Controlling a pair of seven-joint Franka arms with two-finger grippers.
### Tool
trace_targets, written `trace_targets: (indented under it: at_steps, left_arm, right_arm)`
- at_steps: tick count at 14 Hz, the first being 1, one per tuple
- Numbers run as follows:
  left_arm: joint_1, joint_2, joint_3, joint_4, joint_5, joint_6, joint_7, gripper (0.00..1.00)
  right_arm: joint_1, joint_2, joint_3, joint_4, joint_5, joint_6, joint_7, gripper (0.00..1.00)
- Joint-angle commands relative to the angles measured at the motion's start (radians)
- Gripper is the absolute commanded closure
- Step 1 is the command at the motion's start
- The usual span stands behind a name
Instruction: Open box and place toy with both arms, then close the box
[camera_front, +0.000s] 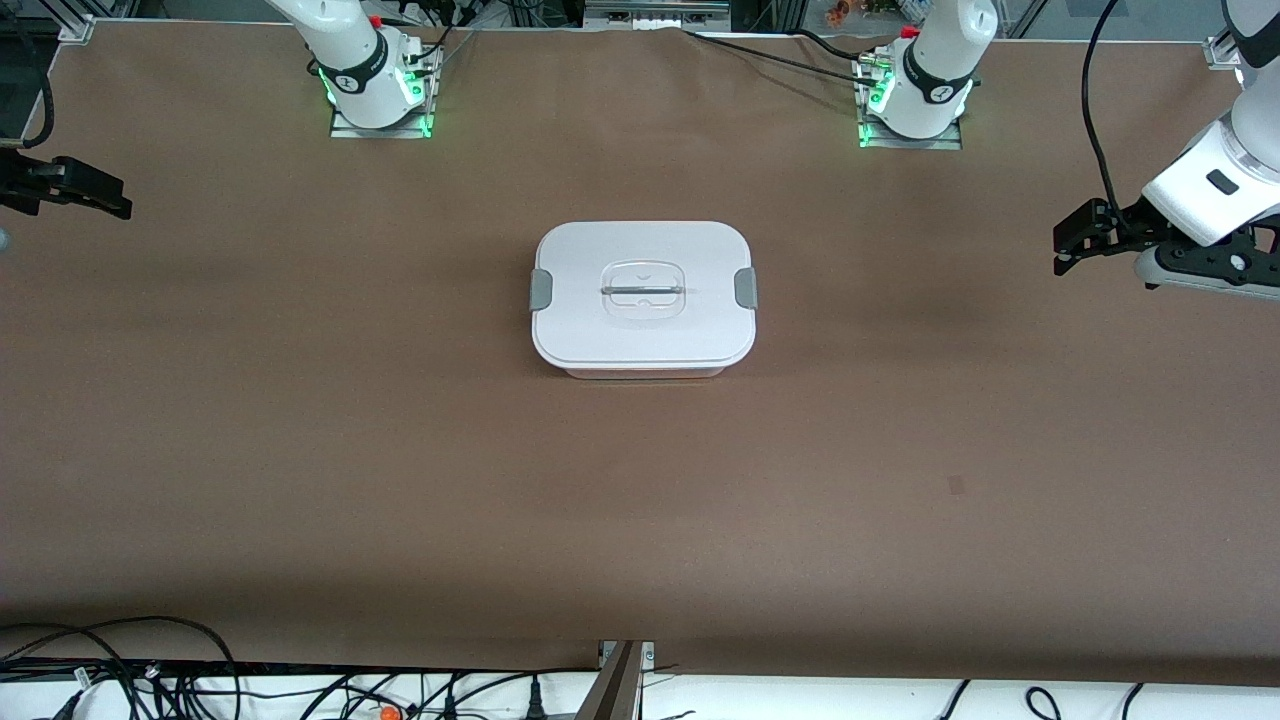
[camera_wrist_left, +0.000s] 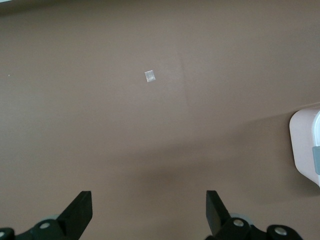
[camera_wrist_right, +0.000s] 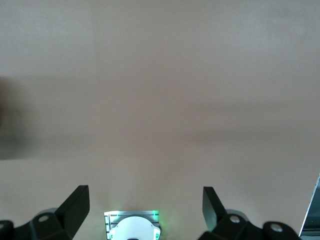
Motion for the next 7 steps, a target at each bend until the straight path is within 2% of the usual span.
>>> trace_targets:
  at_steps: [1, 7]
  left_arm:
    - [-0.008, 0.006, 0.008, 0.016, 0.011, 0.003, -0.012, 0.00]
    - [-0.005, 0.009, 0.009, 0.018, 0.011, -0.009, -0.012, 0.00]
  right_arm:
    - [-0.002, 0.012, 0.001, 0.028, 0.012, -0.015, -0.014, 0.00]
    - [-0.001, 0.012, 0.001, 0.028, 0.011, -0.014, -0.014, 0.00]
